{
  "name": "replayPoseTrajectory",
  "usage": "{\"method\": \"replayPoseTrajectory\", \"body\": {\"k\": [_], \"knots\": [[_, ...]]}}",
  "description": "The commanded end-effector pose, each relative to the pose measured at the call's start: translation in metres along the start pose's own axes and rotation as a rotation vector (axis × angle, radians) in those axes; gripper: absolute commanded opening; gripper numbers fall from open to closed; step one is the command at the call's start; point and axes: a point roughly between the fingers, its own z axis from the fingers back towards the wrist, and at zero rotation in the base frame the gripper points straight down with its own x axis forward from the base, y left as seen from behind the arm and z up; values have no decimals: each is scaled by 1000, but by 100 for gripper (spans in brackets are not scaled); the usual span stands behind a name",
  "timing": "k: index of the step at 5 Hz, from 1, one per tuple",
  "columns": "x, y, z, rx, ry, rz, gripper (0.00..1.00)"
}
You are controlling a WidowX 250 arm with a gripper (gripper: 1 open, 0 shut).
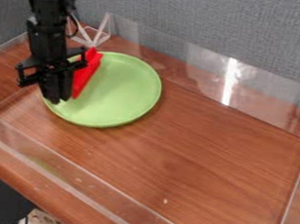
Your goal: Put the red object on the left side
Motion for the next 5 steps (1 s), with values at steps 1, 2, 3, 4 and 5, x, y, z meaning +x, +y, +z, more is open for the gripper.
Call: {"method": "replayPoseTrajectory", "body": {"k": [1, 2, 3, 4, 5], "knots": [[5, 1, 16, -44, -28, -19, 0], [5, -3, 17, -49, -21, -55, 0], [2, -8, 17, -56, -10, -11, 0], [-1, -12, 17, -63, 0, 34, 0], [-4, -17, 16, -69, 10, 81, 0]]}}
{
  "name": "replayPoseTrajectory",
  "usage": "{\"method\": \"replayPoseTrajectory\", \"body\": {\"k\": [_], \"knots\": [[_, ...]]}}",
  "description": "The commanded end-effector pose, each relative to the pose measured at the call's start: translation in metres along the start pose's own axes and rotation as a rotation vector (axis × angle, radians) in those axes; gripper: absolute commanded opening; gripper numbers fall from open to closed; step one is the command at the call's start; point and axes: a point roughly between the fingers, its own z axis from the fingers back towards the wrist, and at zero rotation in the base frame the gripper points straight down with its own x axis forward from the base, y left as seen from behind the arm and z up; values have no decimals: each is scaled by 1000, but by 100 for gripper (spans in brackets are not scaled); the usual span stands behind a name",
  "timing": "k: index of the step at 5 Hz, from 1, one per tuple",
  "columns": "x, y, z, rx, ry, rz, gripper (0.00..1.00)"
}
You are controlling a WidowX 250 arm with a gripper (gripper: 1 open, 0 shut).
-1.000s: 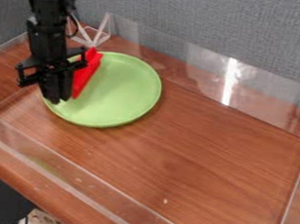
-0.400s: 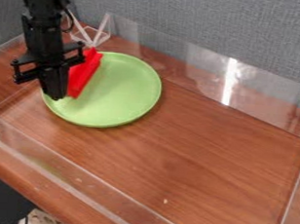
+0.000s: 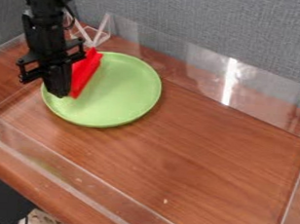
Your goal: Put the red object on the left side
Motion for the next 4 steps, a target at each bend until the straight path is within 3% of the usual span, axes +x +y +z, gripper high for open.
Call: {"method": "replayPoseTrajectory", "body": {"k": [1, 2, 4], "knots": [[18, -13, 10, -39, -27, -10, 0], [34, -16, 4, -35, -26, -8, 0], [39, -46, 13, -53, -4, -21, 0]]}}
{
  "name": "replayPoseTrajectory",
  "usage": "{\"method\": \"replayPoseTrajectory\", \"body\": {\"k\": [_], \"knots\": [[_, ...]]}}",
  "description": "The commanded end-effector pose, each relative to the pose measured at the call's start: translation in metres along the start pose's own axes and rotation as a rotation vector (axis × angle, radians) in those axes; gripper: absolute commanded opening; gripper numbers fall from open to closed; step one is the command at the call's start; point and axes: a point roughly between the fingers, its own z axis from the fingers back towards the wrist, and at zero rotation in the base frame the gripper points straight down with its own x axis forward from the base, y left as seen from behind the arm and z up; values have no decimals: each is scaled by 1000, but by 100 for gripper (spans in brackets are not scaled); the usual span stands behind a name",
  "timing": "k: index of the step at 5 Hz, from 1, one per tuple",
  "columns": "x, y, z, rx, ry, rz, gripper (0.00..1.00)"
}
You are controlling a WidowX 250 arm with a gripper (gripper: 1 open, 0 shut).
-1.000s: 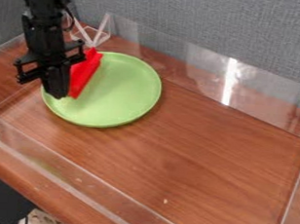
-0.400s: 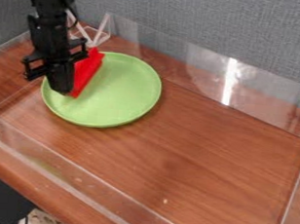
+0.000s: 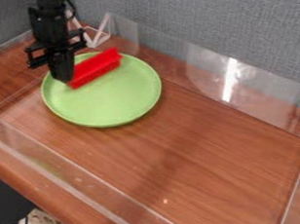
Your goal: Put the red object on the left side
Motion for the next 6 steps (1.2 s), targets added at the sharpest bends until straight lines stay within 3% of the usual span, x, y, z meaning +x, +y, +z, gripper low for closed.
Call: {"method": "replayPoseTrajectory", "body": {"k": [1, 2, 3, 4, 6], "knots": [[-4, -13, 14, -64, -32, -17, 0], [-8, -16, 15, -90, -28, -15, 0], [-14, -16, 14, -92, -40, -27, 100], [-18, -15, 8, -87, -50, -32, 100], [-44, -22, 20, -150, -38, -81, 100]]}}
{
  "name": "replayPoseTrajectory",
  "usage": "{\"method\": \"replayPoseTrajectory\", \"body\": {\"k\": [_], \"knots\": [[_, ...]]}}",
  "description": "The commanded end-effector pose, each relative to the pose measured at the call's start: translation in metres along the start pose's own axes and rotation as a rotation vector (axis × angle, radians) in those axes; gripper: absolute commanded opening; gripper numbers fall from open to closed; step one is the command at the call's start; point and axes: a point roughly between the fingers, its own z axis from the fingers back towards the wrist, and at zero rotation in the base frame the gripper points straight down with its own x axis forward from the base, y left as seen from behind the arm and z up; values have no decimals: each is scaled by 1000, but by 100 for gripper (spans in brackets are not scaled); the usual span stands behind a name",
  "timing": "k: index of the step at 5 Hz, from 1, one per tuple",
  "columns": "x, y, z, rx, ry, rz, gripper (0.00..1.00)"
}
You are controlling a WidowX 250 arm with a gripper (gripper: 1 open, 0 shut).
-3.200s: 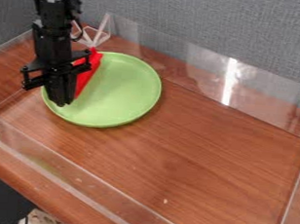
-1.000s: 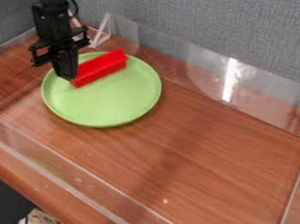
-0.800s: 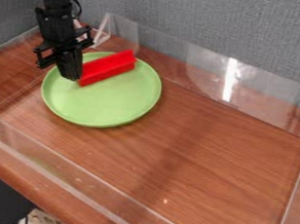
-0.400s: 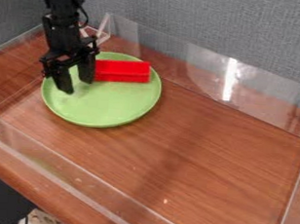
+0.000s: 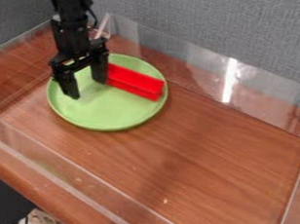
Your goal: Put the red object on the left side
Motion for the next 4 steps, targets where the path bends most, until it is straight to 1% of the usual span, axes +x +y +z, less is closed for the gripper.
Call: {"method": "replayPoseTrajectory", "body": {"k": [1, 3, 4], "knots": [[0, -13, 39, -77, -48, -1, 100], [-4, -24, 75, -119, -62, -5, 100], [-17, -24, 75, -122, -67, -35, 100]]}}
